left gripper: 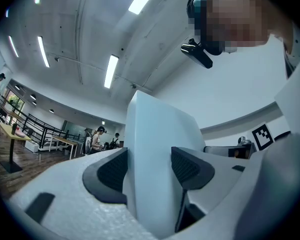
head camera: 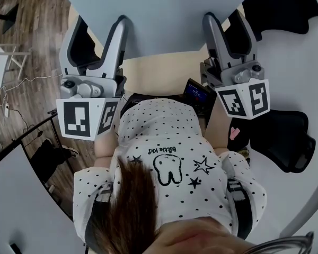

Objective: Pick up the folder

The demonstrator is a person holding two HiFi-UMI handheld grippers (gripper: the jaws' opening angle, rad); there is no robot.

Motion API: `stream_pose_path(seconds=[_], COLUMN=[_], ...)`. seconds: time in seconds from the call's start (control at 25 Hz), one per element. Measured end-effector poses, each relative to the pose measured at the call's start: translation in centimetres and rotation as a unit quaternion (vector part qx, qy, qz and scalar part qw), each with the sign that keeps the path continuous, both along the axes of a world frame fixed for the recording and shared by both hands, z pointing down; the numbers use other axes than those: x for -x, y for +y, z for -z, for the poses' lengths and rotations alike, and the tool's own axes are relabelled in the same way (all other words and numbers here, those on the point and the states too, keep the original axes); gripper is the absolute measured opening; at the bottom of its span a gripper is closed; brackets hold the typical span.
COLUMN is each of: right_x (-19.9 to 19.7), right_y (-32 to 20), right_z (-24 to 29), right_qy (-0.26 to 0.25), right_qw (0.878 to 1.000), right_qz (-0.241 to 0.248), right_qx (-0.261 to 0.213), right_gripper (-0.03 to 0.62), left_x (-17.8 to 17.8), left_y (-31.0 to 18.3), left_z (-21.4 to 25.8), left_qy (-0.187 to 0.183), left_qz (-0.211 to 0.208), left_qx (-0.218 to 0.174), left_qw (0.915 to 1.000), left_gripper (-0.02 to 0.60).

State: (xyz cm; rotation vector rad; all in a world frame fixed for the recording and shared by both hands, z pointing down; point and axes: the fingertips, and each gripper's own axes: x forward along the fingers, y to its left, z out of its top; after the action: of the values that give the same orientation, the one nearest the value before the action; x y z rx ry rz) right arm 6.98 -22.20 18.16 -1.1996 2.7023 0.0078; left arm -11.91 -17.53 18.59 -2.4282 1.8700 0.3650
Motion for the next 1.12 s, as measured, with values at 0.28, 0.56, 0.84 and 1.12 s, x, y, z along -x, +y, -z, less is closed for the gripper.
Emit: stream_pose_path(seconds=[0.28,0.56,0.84,1.12], right_x=[-0.07,-0.11,-0.05,0.03], right_y=[-0.11,-0.13,-0.21,-0.33], right_z=[-0.30,-0.36,-0.38,-0.56], right_qy=[0.001,0.002,0.003,0.004], right_qw=[1.000,1.000,1.000,1.000], right_qz=[-0.003,-0.003,-0.004,-0.005], right_qx=[0.005,0.006,0.010,0.014], right_gripper=[0.231,0.230,0.230,0.230], left_x=[-0.04,-0.09,-0.01,0.09], left_y=[-0.20,-0.20,-0.29,-0.44], left_z=[-0.27,-0.36,-0.31,-0.44], left_qy=[0.003,0.004,0.004,0.005], left_qz=[-0.003,-0.003,-0.004,-0.003], left_qx=[0.005,0.006,0.009,0.011], left_qw=[1.0000,1.0000,0.9999,0.9999], left_gripper=[0.276,0.276,0.276,0.276])
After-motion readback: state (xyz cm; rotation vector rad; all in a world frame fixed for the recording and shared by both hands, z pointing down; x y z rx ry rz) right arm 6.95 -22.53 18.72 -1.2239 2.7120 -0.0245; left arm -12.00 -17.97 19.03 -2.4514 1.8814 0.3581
